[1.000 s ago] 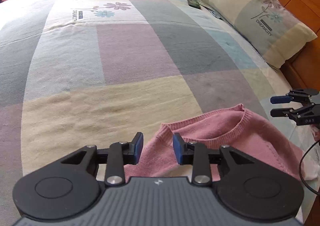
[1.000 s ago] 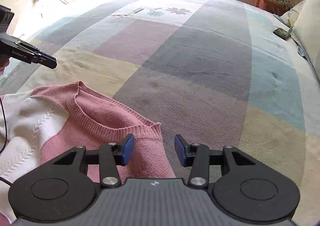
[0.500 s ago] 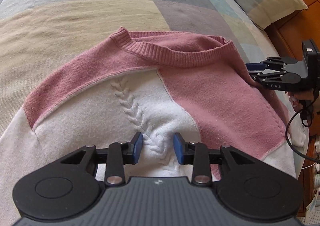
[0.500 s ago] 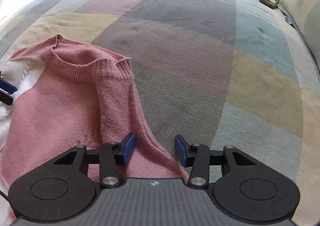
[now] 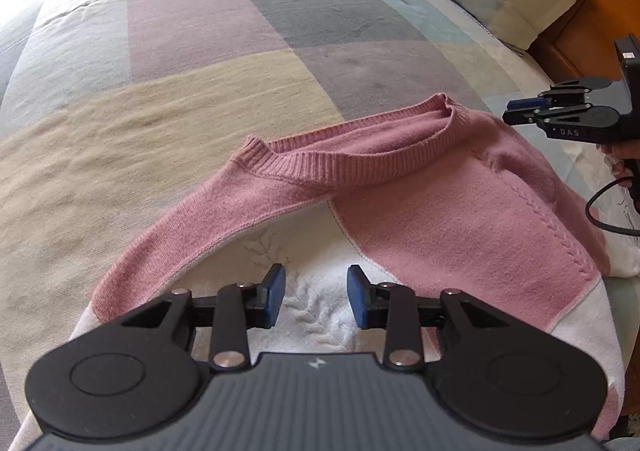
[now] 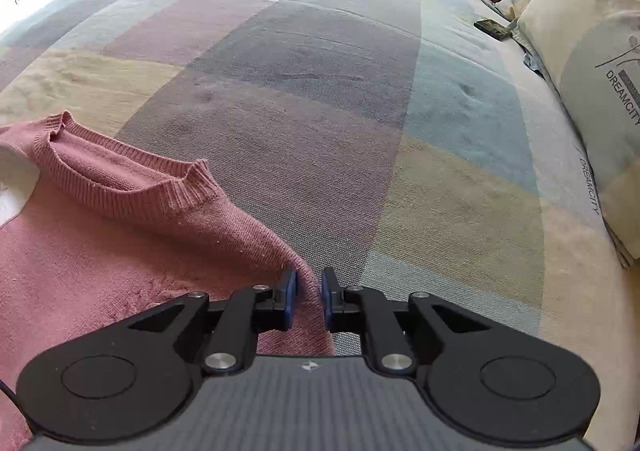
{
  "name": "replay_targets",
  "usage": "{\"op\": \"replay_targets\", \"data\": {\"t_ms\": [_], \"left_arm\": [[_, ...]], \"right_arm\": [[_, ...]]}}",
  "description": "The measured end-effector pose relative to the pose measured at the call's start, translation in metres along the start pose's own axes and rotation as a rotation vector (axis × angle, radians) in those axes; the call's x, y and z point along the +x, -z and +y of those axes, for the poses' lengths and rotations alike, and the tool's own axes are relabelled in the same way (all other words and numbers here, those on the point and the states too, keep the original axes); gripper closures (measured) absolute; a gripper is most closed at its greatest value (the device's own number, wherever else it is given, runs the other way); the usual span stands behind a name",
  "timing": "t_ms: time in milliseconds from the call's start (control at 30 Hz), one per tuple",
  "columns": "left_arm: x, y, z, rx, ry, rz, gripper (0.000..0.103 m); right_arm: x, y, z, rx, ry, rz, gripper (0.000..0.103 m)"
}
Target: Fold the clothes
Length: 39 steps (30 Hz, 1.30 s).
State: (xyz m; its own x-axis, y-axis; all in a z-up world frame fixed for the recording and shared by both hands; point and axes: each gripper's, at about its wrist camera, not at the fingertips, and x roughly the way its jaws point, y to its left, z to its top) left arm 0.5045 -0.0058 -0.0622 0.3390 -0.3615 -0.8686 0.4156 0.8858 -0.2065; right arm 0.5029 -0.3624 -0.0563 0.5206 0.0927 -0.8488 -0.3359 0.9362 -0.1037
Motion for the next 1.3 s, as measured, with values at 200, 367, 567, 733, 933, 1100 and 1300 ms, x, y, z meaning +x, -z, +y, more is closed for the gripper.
{"op": "replay_targets", "data": {"t_ms": [200, 367, 567, 733, 933, 1100, 1300], "left_arm": [[0.0, -0.007, 0.016, -0.103, 0.038, -0.053, 0.07], [-0.005, -0.033, 0.037, -0.127, -0.001, -0.144, 0.07], [0.036, -0.065, 0.04, 0.067, -0.064, -0.073, 0.07], [0.049, -0.06, 0.024, 0.18, -0.099, -0.042, 0.075], [0.058, -0.066, 0.016, 0.217, -0.181, -0.054, 0.095], [0.027, -0.069, 0.022, 0.101, -0.136, -0.16, 0.09], [-0.011, -0.026, 0.014, -0.117, -0.011, -0.098, 0.061]], "right_arm": [[-0.015, -0.001, 0.037, 0.017, -0.161, -0.041, 0.078], [-0.002, -0.035, 0.046, 0.012, -0.163, -0.107, 0.076], [0.035, -0.074, 0.049, -0.117, -0.173, -0.077, 0.055], [0.06, -0.071, 0.073, -0.309, -0.198, 0.024, 0.054], [0.062, -0.073, 0.095, -0.382, -0.08, -0.047, 0.099], [0.057, -0.091, 0.077, -0.213, -0.072, -0.105, 0.091], [-0.003, -0.056, 0.054, -0.02, -0.235, -0.101, 0.046]]}}
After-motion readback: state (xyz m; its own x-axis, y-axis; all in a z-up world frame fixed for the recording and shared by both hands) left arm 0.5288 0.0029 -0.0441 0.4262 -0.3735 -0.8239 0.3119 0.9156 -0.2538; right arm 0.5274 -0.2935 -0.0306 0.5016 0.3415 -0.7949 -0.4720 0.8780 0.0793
